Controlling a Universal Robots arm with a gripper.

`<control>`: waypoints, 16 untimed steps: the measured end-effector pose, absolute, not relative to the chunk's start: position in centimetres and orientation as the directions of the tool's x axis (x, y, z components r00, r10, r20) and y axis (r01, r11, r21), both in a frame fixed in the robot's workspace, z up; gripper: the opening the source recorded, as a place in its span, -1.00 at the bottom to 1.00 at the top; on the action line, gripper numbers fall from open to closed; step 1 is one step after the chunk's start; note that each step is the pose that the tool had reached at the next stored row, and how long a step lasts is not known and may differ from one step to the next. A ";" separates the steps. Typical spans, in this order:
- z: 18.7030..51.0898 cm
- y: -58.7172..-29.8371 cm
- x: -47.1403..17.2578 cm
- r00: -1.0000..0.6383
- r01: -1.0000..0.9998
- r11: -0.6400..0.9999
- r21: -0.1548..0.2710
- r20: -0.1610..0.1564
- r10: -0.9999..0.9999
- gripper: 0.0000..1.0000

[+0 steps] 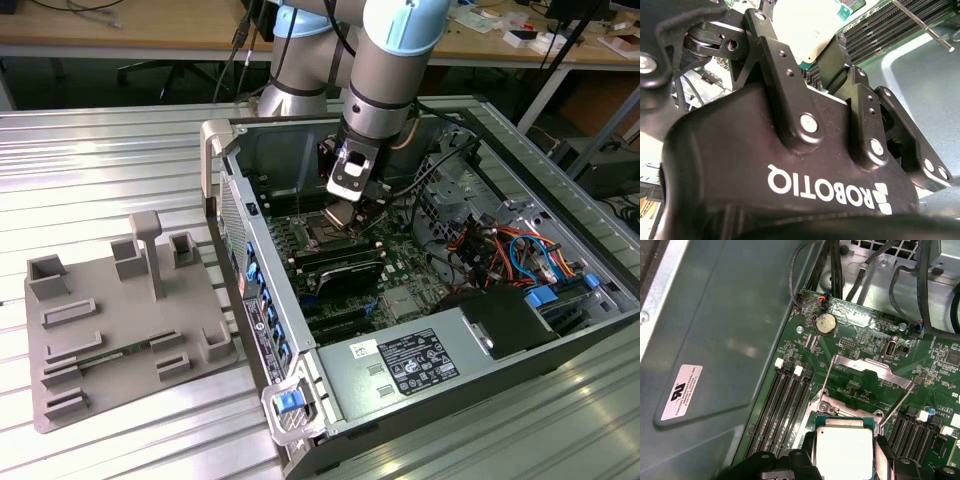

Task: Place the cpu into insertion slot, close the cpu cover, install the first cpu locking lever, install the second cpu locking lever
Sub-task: 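Place the cpu into insertion slot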

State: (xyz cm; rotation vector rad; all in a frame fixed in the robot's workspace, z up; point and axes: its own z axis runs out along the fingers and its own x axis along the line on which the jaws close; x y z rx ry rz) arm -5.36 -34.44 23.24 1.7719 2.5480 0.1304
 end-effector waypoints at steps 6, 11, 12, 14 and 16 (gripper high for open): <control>23.1 -34.4 -5.4 -0.323 0.943 0.320 0.089 0.019 0.946 0.09; 23.0 -34.3 -5.4 -0.289 0.954 0.286 0.089 0.019 0.957 0.09; 23.0 -34.3 -5.4 -0.282 0.956 0.280 0.089 0.019 0.959 0.09; 22.9 -34.2 -5.6 -0.273 0.959 0.270 0.089 0.019 0.962 0.09; 22.8 -34.1 -5.8 -0.261 0.962 0.259 0.089 0.019 0.965 0.09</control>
